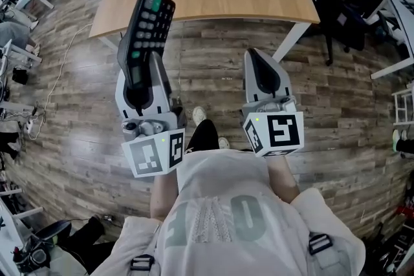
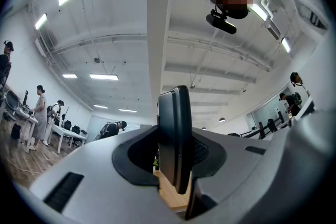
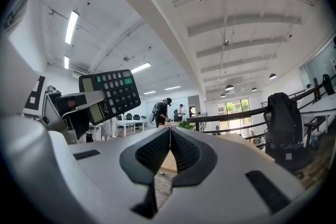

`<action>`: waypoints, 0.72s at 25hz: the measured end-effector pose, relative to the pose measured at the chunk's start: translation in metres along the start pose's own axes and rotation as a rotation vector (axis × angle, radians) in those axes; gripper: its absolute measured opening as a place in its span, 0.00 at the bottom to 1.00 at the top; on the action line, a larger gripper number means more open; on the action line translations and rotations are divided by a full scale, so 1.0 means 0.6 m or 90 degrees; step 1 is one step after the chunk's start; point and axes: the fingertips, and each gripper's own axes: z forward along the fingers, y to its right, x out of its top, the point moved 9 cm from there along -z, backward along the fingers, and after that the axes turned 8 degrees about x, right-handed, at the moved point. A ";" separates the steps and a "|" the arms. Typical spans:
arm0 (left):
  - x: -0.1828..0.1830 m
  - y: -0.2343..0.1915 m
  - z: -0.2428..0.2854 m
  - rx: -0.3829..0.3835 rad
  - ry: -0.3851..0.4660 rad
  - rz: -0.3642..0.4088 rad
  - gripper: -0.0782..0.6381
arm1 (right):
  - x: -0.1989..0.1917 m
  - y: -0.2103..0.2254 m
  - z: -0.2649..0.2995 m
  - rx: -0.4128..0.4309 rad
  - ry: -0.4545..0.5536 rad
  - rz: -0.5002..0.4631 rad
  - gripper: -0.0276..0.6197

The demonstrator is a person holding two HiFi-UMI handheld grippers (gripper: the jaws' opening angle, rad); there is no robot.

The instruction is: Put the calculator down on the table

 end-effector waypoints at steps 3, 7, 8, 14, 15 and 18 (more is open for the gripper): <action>-0.015 0.005 0.020 -0.005 0.000 -0.006 0.28 | -0.005 0.018 0.011 -0.007 0.000 -0.001 0.07; -0.040 -0.001 0.069 -0.010 -0.008 -0.013 0.28 | -0.010 0.043 0.047 -0.025 -0.011 0.004 0.07; -0.044 -0.005 0.088 -0.011 -0.009 -0.017 0.28 | -0.008 0.049 0.063 -0.028 -0.014 0.003 0.07; -0.082 -0.029 0.150 -0.017 -0.008 -0.040 0.28 | -0.021 0.064 0.128 -0.037 -0.026 -0.015 0.07; -0.090 -0.034 0.155 -0.017 -0.007 -0.044 0.28 | -0.027 0.065 0.137 -0.037 -0.028 -0.016 0.07; -0.112 -0.053 0.182 -0.012 0.001 -0.057 0.28 | -0.039 0.072 0.176 -0.038 -0.034 -0.023 0.07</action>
